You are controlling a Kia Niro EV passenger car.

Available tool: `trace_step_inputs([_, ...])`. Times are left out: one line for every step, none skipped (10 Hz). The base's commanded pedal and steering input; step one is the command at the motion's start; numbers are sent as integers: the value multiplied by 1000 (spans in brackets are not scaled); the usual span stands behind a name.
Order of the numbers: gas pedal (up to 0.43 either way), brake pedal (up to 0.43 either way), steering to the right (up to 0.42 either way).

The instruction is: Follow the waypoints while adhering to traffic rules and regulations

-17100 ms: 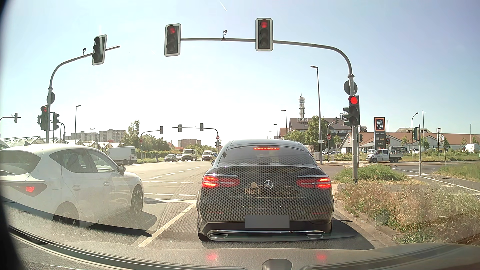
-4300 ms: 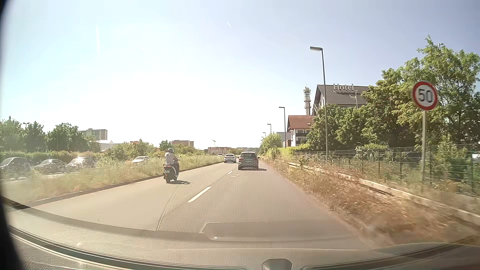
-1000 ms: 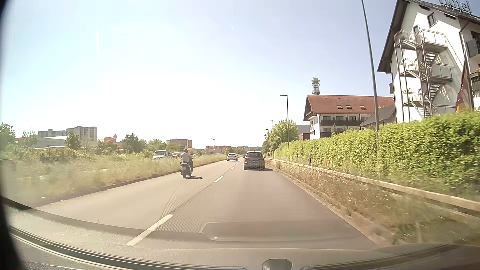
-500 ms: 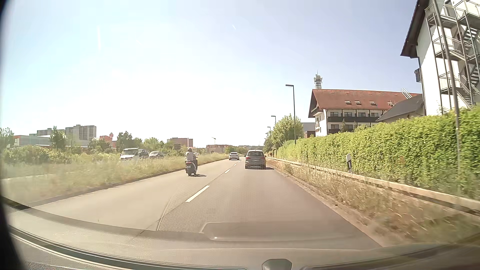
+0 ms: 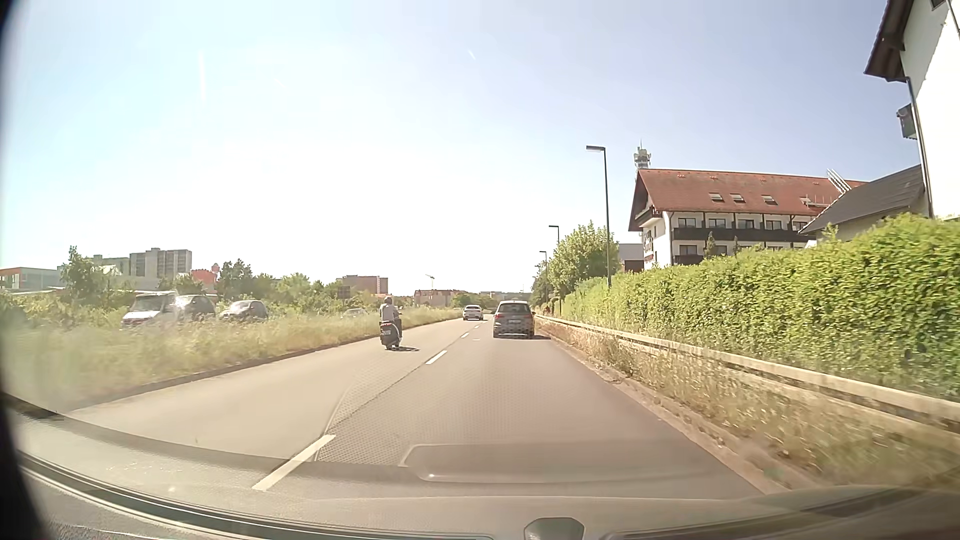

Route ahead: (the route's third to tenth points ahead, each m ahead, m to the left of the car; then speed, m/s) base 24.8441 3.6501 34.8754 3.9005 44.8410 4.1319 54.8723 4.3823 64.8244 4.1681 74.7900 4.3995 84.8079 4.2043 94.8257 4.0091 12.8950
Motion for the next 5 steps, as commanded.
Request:
trace_step_inputs([0, 24, -3])
trace_step_inputs([0, 24, -3])
trace_step_inputs([0, 24, -3])
trace_step_inputs([0, 24, -3])
trace_step_inputs([0, 24, -3])
